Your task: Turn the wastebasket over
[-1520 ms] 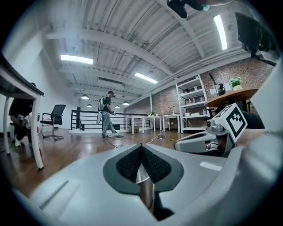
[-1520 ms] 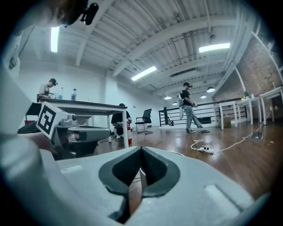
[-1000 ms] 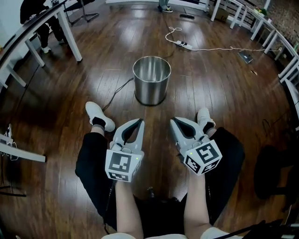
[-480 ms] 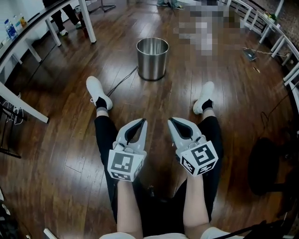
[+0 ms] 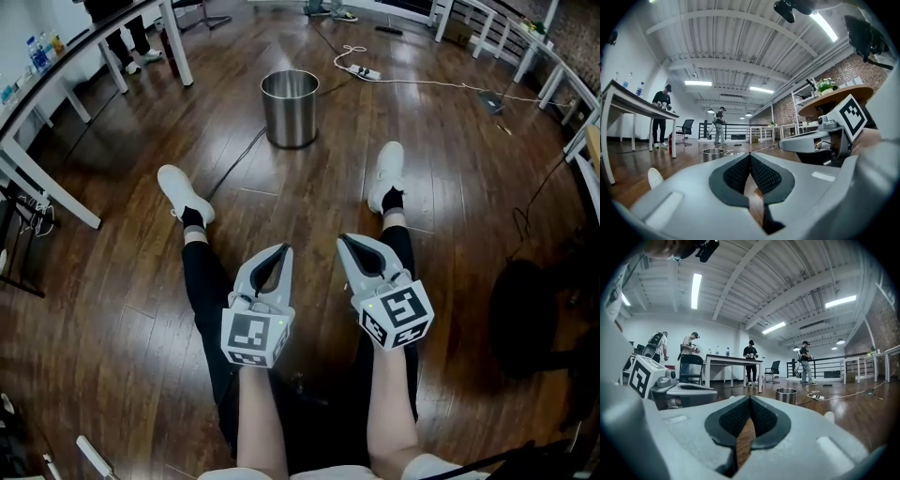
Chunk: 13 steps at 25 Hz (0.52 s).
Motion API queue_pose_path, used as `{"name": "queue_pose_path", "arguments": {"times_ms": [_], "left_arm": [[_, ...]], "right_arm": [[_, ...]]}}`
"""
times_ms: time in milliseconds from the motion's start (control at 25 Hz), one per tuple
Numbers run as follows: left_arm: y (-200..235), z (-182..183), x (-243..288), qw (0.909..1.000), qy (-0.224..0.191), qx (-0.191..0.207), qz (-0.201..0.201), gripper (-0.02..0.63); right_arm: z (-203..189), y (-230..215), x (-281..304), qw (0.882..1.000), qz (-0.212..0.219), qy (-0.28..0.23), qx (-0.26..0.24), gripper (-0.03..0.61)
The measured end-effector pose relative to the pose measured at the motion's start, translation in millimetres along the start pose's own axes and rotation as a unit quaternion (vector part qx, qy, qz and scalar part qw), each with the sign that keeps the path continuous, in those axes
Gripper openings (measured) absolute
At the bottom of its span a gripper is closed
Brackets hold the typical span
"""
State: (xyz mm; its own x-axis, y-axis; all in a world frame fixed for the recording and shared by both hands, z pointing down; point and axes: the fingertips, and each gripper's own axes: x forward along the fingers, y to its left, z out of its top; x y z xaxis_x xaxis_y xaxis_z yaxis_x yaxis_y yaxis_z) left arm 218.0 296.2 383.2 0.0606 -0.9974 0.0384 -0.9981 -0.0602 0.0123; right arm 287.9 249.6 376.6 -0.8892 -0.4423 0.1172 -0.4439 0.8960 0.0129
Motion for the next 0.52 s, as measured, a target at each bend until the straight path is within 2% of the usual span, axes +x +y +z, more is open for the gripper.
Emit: {"name": "queue_pose_path", "arguments": {"times_ms": [280,520], "left_arm": [[-10,27,-14,0.9991,-0.025,0.016,0.031,0.017],[-16,39,-20,0.9986,-0.031,0.020,0.038,0.017]], "right_arm": [[26,-6,-25,0.999,-0.004,-0.037,-0.005,-0.008],[24,-13,-36,0.999,-0.010,-0.036,0.003,-0.008]]}}
